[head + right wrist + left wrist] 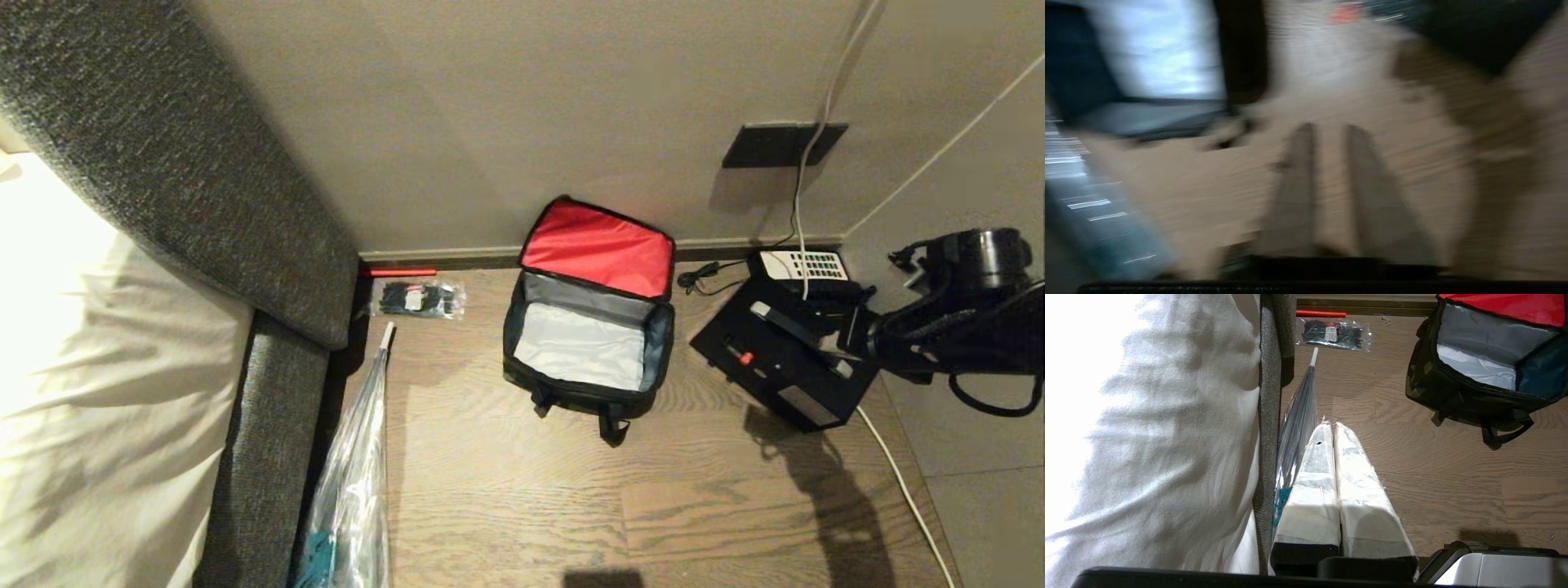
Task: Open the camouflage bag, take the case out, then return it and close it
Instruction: Grip the handle again
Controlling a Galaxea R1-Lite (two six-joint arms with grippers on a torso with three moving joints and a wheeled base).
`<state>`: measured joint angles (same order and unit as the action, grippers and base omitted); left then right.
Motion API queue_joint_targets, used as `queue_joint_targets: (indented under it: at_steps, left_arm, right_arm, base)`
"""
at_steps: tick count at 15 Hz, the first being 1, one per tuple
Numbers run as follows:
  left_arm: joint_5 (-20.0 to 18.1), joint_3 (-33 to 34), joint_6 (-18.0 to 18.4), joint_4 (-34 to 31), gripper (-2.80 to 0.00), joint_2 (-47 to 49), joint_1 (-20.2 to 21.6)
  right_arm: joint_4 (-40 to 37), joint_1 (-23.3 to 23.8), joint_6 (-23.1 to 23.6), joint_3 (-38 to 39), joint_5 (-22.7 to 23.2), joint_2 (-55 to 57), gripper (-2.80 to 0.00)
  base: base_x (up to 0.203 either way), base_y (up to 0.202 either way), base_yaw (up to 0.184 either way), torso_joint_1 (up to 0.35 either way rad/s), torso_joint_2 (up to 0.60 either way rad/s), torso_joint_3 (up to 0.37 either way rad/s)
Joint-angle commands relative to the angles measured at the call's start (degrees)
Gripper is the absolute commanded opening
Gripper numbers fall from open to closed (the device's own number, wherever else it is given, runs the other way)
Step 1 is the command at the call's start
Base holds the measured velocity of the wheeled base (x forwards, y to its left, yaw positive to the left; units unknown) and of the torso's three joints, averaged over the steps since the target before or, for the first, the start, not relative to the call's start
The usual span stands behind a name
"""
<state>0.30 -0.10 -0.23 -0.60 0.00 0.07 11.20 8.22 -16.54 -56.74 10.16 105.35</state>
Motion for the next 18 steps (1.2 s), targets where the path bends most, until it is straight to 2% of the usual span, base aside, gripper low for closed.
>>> queue_joint_targets:
  at_steps: [1, 4, 6, 7, 10, 11, 12, 15, 18]
  left_arm:
    - [0.0, 0.0, 0.0, 0.0, -2.8, -0.1, 0.0]
    - [0.0, 0.0, 0.0, 0.0, -2.8, -0.1, 0.0]
    - [0.0, 0.0, 0.0, 0.0, -2.8, -0.1, 0.0]
    - [0.0, 0.0, 0.0, 0.0, -2.8, -0.1, 0.0]
    - [0.0, 0.0, 0.0, 0.0, -2.8, -0.1, 0.0]
    - [0.0, 0.0, 0.0, 0.0, -2.8, -0.1, 0.0]
    - [0.0, 0.0, 0.0, 0.0, -2.8, -0.1, 0.0]
    - [0.0, 0.0, 0.0, 0.0, -2.8, -0.1, 0.0]
    - [0.0, 0.0, 0.0, 0.0, -2.8, -0.1, 0.0]
  right_arm:
    - [1.4, 1.9, 8.4, -1.7, -8.4, 9.5, 0.0]
    - [7.5, 1.1, 17.7, -2.1, -26.9, 15.6, 0.0]
    - [16.4, -1.2, 26.0, -2.7, -34.5, 18.2, 0.0]
    - [20.7, -1.9, 31.5, -2.8, -36.4, 18.9, 0.0]
    - [31.8, -2.2, 53.0, -2.1, -38.9, 19.8, 0.0]
    - [36.4, -2.2, 58.1, -1.2, -39.9, 20.3, 0.0]
    - [39.0, -2.2, 60.5, -0.9, -40.4, 20.9, 0.0]
    - [40.3, -2.6, 68.9, -2.2, -40.7, 22.9, 0.0]
    - [47.8, -4.4, 72.4, -6.4, -43.0, 29.2, 0.0]
  base:
    - [0.0, 0.0, 0.0, 0.0, 0.0, 0.0]
    - [0.0, 0.0, 0.0, 0.0, 0.0, 0.0]
    - [0.0, 0.0, 0.0, 0.0, 0.0, 0.0]
    - [0.0, 0.0, 0.0, 0.0, 0.0, 0.0]
    - [0.0, 0.0, 0.0, 0.0, 0.0, 0.0]
    - [0.0, 0.0, 0.0, 0.0, 0.0, 0.0]
    - [0.0, 0.0, 0.0, 0.0, 0.0, 0.0]
    - [0.0, 0.0, 0.0, 0.0, 0.0, 0.0]
    - [0.0, 0.0, 0.0, 0.0, 0.0, 0.0]
